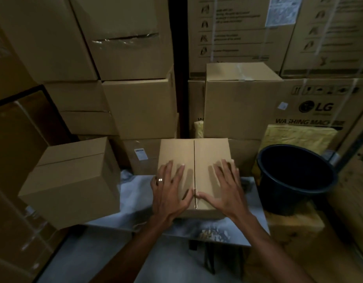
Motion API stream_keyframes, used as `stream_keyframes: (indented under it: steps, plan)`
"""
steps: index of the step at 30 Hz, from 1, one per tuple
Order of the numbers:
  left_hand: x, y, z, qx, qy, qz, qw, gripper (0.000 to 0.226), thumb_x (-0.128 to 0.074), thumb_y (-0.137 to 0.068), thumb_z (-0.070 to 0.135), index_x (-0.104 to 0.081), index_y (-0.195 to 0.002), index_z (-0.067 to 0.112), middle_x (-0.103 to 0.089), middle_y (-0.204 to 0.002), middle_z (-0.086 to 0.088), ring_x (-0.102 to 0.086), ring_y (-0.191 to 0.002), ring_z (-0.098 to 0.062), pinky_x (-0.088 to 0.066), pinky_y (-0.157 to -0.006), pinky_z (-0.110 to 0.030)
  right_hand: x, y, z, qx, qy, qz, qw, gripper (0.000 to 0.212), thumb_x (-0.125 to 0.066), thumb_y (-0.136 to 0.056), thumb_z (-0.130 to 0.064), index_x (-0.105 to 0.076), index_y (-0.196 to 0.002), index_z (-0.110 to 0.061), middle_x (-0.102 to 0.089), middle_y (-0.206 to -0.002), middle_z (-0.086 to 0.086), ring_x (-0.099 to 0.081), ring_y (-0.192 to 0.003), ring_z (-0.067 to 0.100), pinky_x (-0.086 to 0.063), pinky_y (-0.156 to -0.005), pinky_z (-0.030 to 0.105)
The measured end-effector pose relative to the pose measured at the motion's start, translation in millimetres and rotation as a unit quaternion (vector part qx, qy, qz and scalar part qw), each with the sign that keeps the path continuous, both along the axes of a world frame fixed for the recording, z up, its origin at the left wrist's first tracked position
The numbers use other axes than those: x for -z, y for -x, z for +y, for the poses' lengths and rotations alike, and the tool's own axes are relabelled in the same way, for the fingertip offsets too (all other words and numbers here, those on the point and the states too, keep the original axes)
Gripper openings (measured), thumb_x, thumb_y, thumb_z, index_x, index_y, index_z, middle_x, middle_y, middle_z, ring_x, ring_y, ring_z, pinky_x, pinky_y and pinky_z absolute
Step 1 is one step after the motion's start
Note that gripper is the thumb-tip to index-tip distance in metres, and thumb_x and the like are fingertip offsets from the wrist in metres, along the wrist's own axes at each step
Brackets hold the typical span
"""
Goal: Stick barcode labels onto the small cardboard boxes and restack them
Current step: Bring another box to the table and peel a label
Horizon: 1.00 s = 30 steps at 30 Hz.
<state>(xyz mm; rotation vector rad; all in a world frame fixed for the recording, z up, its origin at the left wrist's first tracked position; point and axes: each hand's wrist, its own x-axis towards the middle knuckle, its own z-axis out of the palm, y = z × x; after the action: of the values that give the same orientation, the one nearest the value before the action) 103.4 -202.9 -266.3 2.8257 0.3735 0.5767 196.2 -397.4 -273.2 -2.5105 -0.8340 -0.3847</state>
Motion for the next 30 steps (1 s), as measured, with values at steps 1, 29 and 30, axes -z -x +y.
stream_keyframes:
  steps: [1, 29, 30]
  plan:
    - [4.0, 0.0, 0.0, 0.007, -0.031, 0.009, 0.999, 0.085, -0.035, -0.090, 0.069, -0.007, -0.163, 0.036, 0.003, -0.172, -0.002, 0.000, -0.158, -0.028, -0.017, -0.122, -0.057, 2.0, 1.9, -0.2, -0.005, 0.031, -0.026, 0.999, 0.109, -0.036, -0.079, -0.093, -0.034, -0.157, -0.015, -0.017, -0.168, 0.012, -0.005, -0.156, 0.035, -0.015, -0.123, 0.060]
    - [122.5, 87.8, -20.3, 0.072, -0.007, 0.044, 0.996, 0.077, -0.046, -0.097, 0.054, -0.022, -0.163, 0.021, -0.004, -0.171, -0.014, -0.008, -0.157, -0.035, -0.022, -0.116, -0.069, 114.6, 103.5, -14.8, -0.016, -0.015, 0.072, 0.997, 0.083, -0.063, -0.095, -0.036, -0.016, -0.162, -0.023, -0.003, -0.171, 0.004, -0.001, -0.158, 0.025, -0.020, -0.123, 0.057]
    - [117.6, 88.9, -21.4, 0.072, 0.003, 0.026, 0.997, 0.079, -0.047, -0.096, 0.055, -0.021, -0.163, 0.020, -0.006, -0.171, -0.013, -0.011, -0.157, -0.034, -0.024, -0.116, -0.068, 106.6, 104.8, -13.9, -0.022, -0.037, 0.081, 0.996, 0.080, -0.063, -0.095, -0.036, -0.019, -0.162, -0.023, -0.006, -0.170, 0.002, -0.003, -0.157, 0.022, -0.022, -0.124, 0.052]
